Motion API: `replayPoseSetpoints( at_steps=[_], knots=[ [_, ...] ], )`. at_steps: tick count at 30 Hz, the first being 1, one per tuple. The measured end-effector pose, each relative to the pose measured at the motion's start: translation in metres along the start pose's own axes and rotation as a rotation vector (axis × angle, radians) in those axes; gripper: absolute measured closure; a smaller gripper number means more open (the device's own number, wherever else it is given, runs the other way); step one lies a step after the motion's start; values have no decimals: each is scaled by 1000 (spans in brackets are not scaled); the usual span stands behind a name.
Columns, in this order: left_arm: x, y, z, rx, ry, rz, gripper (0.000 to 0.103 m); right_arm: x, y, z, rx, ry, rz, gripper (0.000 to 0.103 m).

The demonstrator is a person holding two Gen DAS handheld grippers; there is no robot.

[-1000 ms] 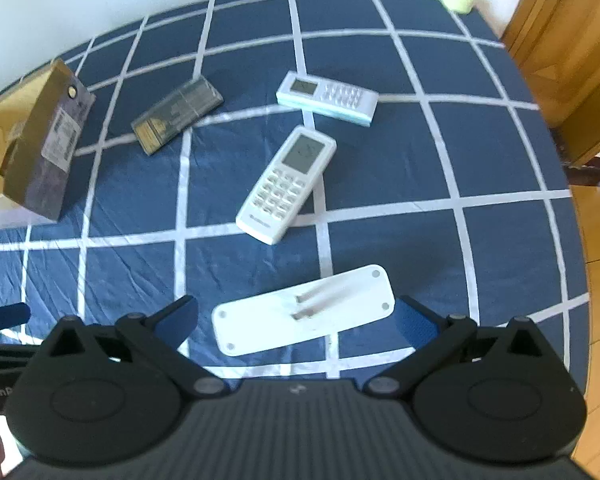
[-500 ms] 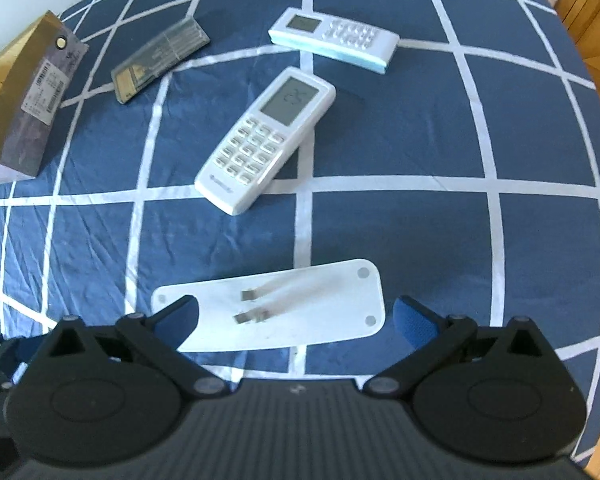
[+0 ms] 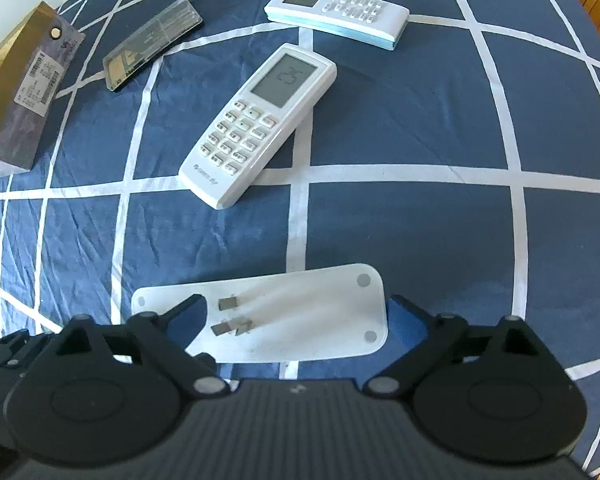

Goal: Organize objects
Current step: 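Lower both tools onto the white plastic plate and close them on it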

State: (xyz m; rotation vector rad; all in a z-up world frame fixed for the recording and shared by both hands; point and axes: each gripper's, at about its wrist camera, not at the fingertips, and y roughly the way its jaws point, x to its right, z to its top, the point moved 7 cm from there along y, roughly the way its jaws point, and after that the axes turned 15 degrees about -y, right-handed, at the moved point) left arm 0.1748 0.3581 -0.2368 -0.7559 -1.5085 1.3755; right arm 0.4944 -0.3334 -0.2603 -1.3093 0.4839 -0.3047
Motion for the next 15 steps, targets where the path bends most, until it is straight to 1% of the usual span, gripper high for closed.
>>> replayPoseSetpoints(
  at_steps=[4,5,12,15],
  knots=[
    [2,3,2,-4,-11,-14,0,1,3,1,-2,-14,-6,12],
    [3,3,2,-5,-15,-17,0,2,3,1,-3,-20,-11,15],
    [8,8,3,-11,-35,-41,1,2,5,1,-4,-41,-9,16],
    [8,10,4,-12,-41,-40,4,2,5,1,-1,-45,-9,16]
  ],
)
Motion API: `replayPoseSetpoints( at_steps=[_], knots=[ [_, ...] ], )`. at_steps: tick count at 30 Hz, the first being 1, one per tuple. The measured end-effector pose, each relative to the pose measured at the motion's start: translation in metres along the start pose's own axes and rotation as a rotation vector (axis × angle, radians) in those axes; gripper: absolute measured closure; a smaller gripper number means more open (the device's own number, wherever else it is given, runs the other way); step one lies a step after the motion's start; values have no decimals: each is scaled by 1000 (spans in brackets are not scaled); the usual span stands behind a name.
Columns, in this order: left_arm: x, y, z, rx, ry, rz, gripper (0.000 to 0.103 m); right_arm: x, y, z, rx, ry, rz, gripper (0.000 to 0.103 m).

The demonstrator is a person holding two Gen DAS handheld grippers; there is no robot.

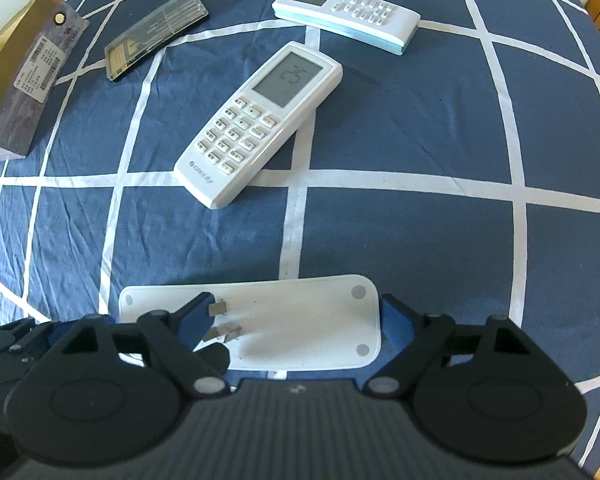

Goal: Organize objects
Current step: 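Lower both tools onto the white plastic plate and close them on it, then carry the white plate with both tools over the box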

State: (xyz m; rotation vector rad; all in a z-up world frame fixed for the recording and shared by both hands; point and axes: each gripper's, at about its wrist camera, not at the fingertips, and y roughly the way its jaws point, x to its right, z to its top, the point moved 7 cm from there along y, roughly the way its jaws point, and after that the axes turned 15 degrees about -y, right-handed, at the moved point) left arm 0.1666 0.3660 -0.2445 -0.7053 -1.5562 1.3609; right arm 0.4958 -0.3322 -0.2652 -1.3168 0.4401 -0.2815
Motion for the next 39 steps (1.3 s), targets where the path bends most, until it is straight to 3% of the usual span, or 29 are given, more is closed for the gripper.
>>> replayPoseSetpoints(
  at_steps=[9,22,39],
  knots=[
    [7,-2,2,-10,-11,-55,21,1,0,2,-5,5,15,16],
    [5,-13,2,-3,-1,-27,22,-2,-4,0,-6,19,32,16],
    [-7,-89,33,90,37,-7,22,-43,-65,42,74,-8,43,16]
  ],
)
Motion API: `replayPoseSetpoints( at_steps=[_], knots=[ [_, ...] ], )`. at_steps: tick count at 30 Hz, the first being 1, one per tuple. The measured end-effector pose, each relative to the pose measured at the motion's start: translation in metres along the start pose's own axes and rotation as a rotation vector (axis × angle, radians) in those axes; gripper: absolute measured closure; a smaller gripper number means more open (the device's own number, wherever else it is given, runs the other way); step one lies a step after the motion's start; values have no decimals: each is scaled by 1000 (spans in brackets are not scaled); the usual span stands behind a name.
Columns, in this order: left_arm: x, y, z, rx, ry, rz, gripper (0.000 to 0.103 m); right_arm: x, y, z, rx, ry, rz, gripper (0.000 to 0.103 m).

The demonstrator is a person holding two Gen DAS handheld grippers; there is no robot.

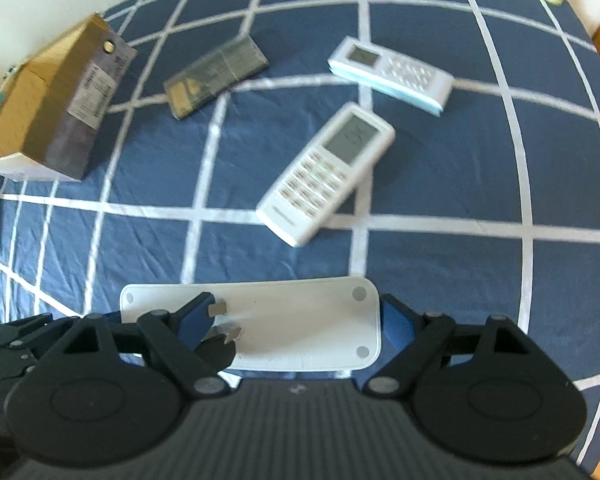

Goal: Organize objects
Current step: 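Carry the white plate with both tools over the box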

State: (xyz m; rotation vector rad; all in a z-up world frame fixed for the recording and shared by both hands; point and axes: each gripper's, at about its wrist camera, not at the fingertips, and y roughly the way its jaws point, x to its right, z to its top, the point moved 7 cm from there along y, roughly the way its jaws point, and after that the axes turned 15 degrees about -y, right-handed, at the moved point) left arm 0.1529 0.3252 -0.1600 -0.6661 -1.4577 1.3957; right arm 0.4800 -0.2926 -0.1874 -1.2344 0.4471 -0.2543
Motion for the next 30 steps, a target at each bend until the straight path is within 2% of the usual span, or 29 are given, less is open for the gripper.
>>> replayPoseSetpoints(
  at_steps=[7,14,23,30],
  knots=[
    [-24,-24,34,49,-4,3,22,-31,-11,34,46,-29,11,16],
    [-65,-40,84,75,4,3,22,-79,-3,74,77,-44,8,16],
    [-134,-71,144,83,88,21,22,-157,5,123,111,13,12,16],
    [-181,-92,179,91,152,20,22,-217,10,153,147,70,12,16]
  ],
)
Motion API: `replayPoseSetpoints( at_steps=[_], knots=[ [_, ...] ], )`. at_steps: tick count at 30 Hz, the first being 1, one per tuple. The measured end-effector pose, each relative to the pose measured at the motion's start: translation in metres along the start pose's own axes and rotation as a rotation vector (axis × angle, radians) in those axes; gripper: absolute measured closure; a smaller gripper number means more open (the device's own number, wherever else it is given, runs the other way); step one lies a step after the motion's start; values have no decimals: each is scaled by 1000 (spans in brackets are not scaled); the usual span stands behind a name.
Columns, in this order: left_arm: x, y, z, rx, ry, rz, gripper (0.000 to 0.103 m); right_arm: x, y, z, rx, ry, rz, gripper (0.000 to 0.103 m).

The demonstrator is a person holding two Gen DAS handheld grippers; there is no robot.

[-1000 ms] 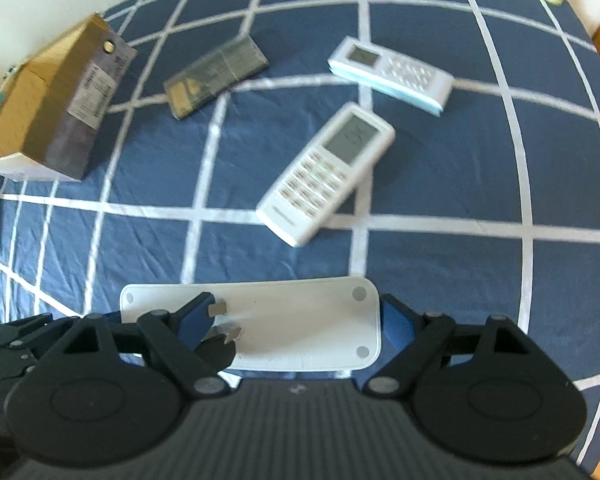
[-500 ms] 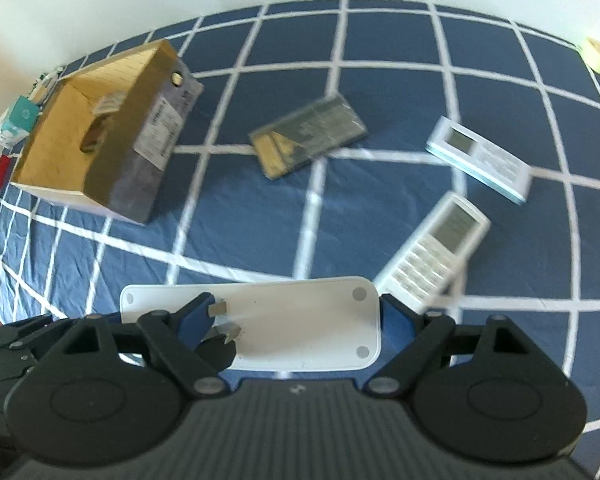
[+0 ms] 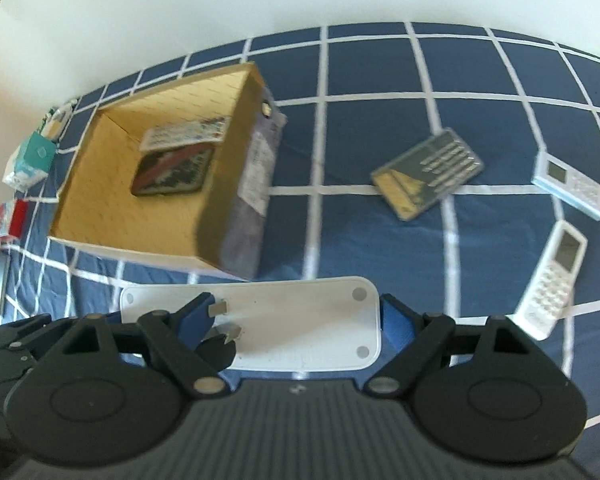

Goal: Organize objects
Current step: 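Carry the white plate with both tools over the box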

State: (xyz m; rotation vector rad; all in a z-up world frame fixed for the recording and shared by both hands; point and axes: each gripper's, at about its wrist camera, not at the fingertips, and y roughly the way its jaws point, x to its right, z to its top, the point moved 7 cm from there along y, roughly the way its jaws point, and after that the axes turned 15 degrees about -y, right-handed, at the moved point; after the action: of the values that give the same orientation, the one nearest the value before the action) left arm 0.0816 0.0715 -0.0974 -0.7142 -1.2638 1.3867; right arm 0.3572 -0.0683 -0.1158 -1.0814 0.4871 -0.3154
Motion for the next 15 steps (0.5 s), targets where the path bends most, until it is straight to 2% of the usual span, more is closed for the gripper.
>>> replayPoseSetpoints(
  at_steps=[10,15],
  knots=[
    [-56,-14,25,2,65,-8,22,-65,12,17,37,57,-12,16],
    [-77,-15,37,-4,60,-19,22,-87,20,27,31,59,-19,16]
  ],
)
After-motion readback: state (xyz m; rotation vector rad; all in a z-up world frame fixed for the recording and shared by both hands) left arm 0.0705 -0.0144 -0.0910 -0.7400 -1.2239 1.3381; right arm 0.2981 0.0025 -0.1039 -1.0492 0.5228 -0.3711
